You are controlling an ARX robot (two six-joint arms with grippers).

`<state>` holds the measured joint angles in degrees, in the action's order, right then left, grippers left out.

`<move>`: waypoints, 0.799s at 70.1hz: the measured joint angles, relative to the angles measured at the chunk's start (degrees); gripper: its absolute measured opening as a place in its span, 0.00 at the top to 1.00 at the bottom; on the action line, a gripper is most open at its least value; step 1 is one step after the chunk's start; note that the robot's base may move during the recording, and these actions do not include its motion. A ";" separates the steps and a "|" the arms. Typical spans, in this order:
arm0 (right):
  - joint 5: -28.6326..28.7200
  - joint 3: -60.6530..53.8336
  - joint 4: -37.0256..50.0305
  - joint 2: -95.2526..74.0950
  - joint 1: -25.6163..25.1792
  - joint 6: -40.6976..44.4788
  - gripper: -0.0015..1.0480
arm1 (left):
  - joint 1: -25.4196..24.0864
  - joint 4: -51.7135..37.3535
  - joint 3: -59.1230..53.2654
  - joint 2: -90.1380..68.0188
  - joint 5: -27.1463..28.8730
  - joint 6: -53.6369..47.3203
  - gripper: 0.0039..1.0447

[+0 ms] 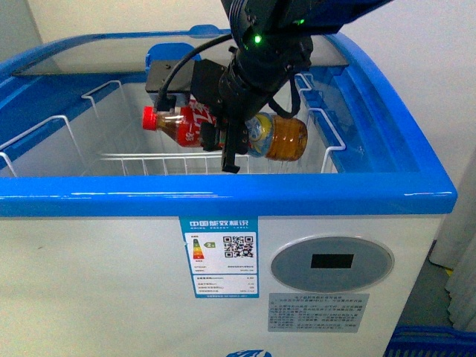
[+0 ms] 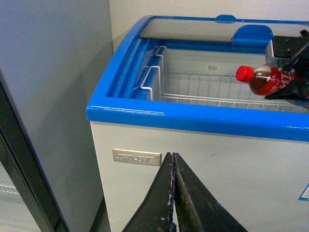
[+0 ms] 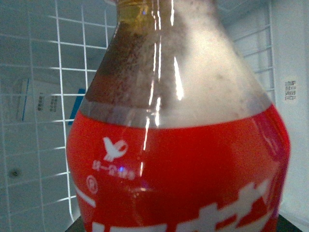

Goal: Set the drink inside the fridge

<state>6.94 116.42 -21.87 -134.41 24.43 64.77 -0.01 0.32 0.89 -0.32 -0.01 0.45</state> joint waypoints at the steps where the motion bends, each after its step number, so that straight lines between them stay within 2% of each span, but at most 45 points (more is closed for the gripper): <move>1: -0.24 0.07 0.15 -0.22 -0.02 0.00 0.65 | 0.00 0.00 0.00 0.00 0.02 0.00 0.98; 8: -2.86 1.31 1.25 -2.23 -0.11 0.68 0.65 | 0.00 0.00 0.00 0.00 -0.02 0.00 0.98; 29: -5.42 5.31 1.60 -4.81 0.00 0.31 0.65 | 0.00 0.00 0.00 0.00 0.00 0.00 0.98; 38: -7.21 9.60 1.60 -7.34 0.13 -2.45 0.65 | 0.00 0.00 0.00 0.00 0.00 0.00 0.98; 49: -6.95 12.09 0.15 -8.39 0.20 -5.62 0.65 | 0.00 0.00 0.00 0.00 0.00 0.00 0.98; 56: -6.99 9.70 2.82 -7.72 0.39 -5.46 0.65 | 0.00 0.00 0.00 0.00 0.00 0.00 0.98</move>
<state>-0.05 126.13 -19.05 -142.12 24.82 59.31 -0.01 0.32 0.89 -0.32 -0.01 0.45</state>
